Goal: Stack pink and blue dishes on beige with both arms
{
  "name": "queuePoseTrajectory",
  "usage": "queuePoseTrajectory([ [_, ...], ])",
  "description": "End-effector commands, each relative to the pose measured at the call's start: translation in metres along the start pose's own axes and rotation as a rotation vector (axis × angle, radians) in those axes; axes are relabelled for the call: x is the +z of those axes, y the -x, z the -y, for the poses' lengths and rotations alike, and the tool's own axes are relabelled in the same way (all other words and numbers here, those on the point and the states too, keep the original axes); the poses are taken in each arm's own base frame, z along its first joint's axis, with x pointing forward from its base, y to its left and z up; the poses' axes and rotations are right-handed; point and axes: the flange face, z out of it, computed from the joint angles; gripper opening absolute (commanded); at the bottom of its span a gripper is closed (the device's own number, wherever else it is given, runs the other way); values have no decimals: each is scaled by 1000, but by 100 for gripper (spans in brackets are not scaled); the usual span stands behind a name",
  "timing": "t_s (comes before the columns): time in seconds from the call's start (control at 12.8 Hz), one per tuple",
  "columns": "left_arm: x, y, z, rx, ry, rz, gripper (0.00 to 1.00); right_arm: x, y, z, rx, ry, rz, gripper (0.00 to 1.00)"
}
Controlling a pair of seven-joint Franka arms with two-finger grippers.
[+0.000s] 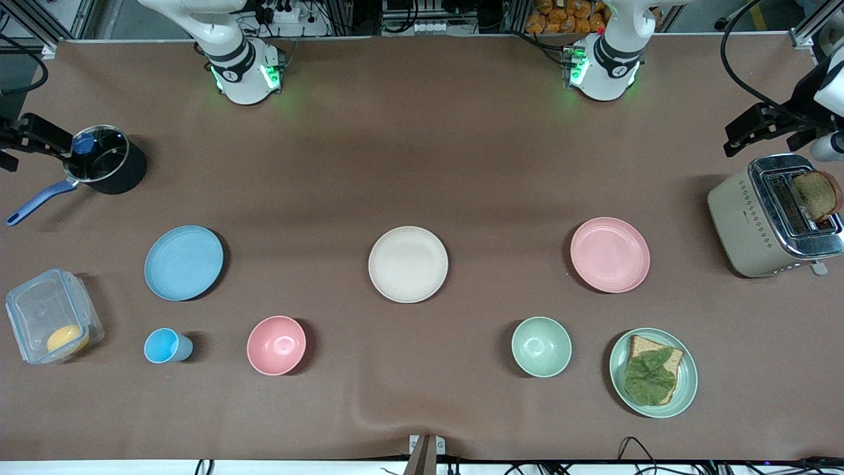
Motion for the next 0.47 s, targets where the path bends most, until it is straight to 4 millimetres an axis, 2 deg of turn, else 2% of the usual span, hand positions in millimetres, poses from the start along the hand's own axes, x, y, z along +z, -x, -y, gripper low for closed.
queuePoseTrajectory([
  [0.0,-3,5,0,29,-18,2,100,-3,8,-7,29,-4,0,100],
  [0.16,0,3,-2,21,-25,5,100,-3,9,-10,34,-4,-1,100],
  [0.31,30,-34,8,9,-15,53,100,0,5,-9,29,-4,0,100],
  [0.39,60,-49,7,-1,-20,102,100,10,-1,-3,5,-1,24,100],
])
